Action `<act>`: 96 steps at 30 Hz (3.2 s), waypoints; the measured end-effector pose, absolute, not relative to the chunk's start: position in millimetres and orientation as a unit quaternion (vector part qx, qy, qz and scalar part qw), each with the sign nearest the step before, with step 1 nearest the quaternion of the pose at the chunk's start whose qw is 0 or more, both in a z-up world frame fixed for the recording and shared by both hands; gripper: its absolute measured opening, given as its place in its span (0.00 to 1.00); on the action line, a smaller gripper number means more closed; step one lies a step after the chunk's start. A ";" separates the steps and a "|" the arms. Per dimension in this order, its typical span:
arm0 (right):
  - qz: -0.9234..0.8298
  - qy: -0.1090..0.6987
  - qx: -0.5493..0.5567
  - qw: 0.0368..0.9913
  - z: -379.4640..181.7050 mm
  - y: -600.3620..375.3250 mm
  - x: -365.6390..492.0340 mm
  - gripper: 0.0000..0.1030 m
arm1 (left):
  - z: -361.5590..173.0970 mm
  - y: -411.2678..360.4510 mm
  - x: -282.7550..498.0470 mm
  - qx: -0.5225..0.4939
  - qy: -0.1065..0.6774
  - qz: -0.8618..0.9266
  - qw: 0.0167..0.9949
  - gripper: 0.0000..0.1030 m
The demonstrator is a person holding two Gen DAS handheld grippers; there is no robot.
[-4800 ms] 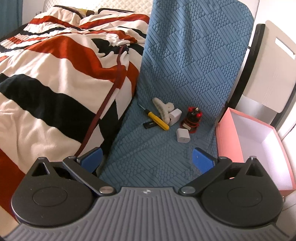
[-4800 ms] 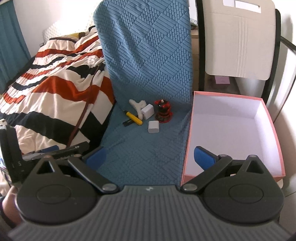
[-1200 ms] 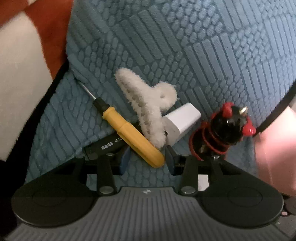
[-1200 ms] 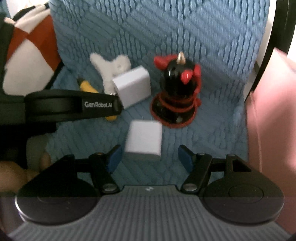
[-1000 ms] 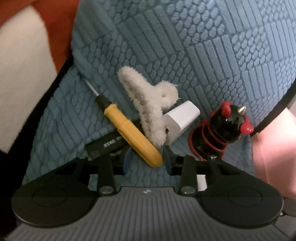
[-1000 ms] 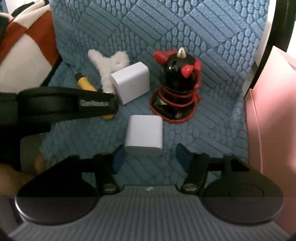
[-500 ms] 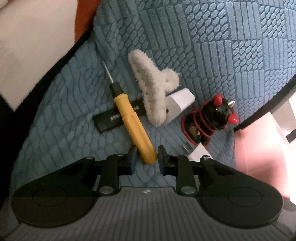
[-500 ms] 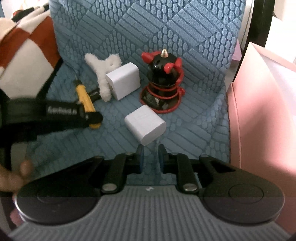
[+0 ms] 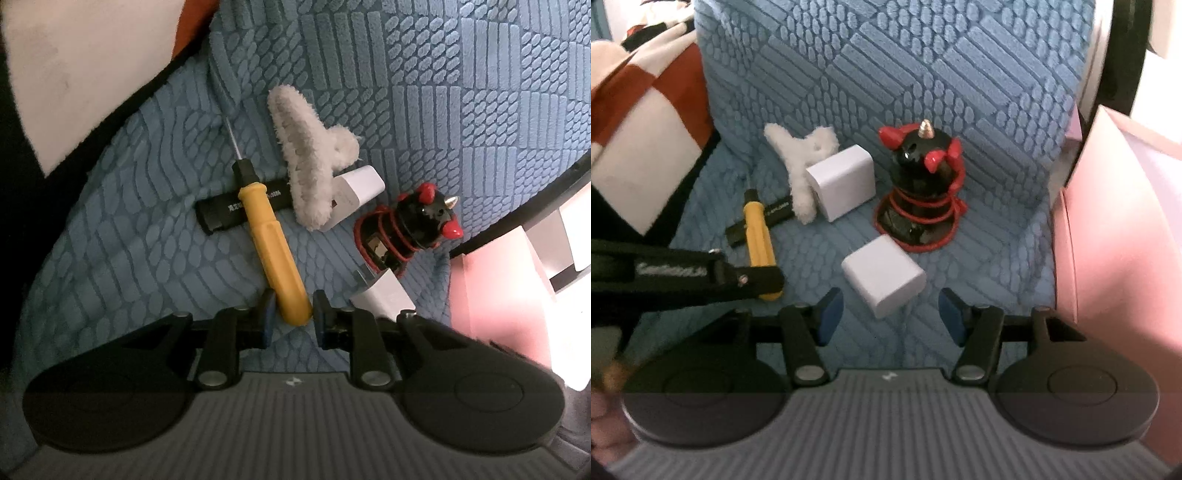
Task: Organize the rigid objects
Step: 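Close the left tool on the screwdriver while the right tool grasps the white charger, then lift the screwdriver with the left tool while the right tool carries the charger toward the box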
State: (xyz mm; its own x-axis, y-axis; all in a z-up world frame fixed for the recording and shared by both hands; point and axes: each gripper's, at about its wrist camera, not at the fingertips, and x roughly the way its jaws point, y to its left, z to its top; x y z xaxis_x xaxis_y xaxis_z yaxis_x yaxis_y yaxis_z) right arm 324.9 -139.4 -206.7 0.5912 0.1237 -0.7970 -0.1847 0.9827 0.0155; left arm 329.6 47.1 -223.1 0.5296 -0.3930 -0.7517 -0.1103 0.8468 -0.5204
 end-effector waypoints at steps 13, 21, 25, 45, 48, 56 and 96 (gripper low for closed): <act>0.134 0.449 -0.131 0.874 -222.2 -120.3 345.4 0.52 | -214.1 51.8 316.6 -0.235 0.482 -0.107 0.837 0.22; 0.124 0.457 -0.153 0.867 -200.9 -125.4 299.1 0.50 | -211.0 46.9 285.4 -0.218 0.480 -0.109 0.843 0.20; 0.115 0.454 -0.128 0.874 -189.7 -136.3 267.1 0.49 | -208.2 41.7 261.1 -0.205 0.479 -0.115 0.846 0.20; 0.135 0.422 -0.113 0.889 -180.3 -128.5 166.4 0.46 | -202.1 23.3 173.8 -0.208 0.483 -0.091 0.846 0.20; 0.138 0.425 -0.094 0.890 -179.8 -132.5 168.4 0.51 | -200.1 20.1 174.8 -0.198 0.476 -0.097 0.852 0.21; 0.165 0.426 -0.114 0.882 -185.4 -130.1 168.6 0.57 | -210.2 14.1 192.0 -0.174 0.475 -0.089 0.858 0.29; 0.141 0.428 -0.087 0.888 -201.9 -135.8 156.7 0.49 | -220.9 -15.6 228.9 -0.075 0.445 -0.079 0.889 0.21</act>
